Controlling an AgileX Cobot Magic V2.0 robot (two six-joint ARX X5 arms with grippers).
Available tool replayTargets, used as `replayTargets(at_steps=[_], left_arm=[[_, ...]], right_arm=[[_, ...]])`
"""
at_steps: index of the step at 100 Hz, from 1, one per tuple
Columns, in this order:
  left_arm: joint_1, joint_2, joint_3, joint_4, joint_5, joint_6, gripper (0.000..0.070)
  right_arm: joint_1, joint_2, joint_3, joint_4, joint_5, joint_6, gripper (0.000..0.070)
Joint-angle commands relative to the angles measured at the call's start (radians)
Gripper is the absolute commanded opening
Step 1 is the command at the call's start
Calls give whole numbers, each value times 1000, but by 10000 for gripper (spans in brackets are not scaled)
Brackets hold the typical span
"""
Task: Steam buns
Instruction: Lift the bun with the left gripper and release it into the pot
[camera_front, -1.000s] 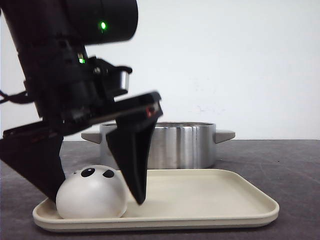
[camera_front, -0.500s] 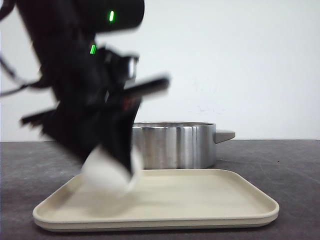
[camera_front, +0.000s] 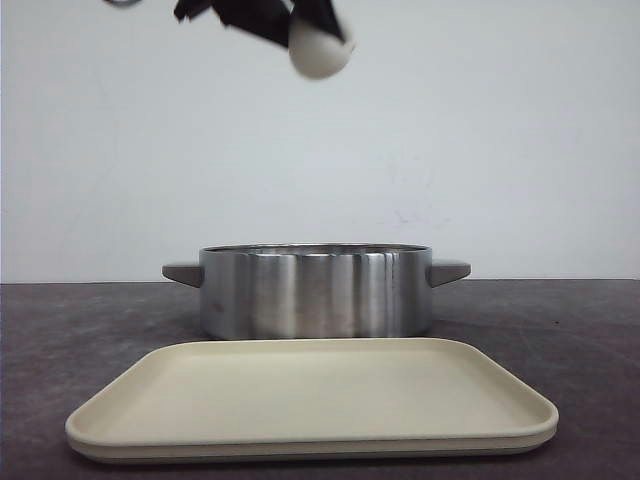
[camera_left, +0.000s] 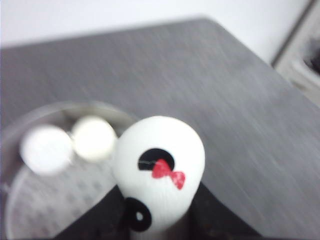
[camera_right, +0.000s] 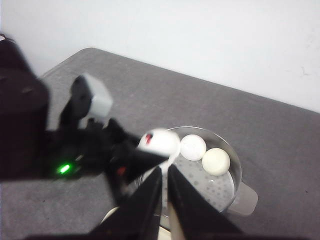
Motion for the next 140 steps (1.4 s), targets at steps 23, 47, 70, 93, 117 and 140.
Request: replayTargets(at_steps=[23,47,70,93,117,140], left_arm=[[115,215,13,45,12,20,12],[141,339,13,45,12,20,29],[142,393,13,24,17,-7,380],[142,392,14,17,17,-13,446],[142,389,71,-82,16,-16,577],[142,389,249,-279,16,-8,638]], right_arm=[[11,6,19,-23,0,1,12],[11,6,19,-53,0,15,12],[11,-5,19,-76,0,42,12],[11,-20,19,-79,1,64,12],[11,-25,19,-83,0,80,12],[11,-25,19,-83,1,83,12]])
